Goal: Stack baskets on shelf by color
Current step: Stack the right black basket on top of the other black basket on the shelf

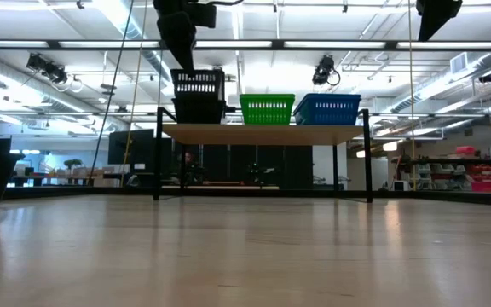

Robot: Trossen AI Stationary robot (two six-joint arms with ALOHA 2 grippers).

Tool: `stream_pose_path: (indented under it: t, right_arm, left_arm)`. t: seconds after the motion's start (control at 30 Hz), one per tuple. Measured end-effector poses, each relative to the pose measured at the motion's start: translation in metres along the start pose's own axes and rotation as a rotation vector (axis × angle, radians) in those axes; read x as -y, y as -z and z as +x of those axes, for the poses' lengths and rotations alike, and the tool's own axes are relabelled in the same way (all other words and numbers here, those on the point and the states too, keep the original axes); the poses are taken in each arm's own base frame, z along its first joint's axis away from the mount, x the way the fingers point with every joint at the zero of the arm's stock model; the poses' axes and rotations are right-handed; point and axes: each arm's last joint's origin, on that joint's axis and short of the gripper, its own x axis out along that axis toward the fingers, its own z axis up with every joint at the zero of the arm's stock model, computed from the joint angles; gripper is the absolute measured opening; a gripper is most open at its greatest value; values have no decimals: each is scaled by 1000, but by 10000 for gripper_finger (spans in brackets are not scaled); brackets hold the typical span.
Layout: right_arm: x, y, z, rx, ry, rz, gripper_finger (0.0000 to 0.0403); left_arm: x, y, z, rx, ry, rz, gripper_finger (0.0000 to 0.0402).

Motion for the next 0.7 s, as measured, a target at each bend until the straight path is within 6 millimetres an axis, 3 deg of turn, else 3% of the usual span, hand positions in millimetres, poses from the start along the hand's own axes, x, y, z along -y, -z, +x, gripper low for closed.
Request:
stream_pose_path:
  t: [0.7]
  right_arm:
    - [0, 0, 0, 1, -1, 2, 259]
  left_arm:
    - [1, -1, 0, 1, 3, -136, 94]
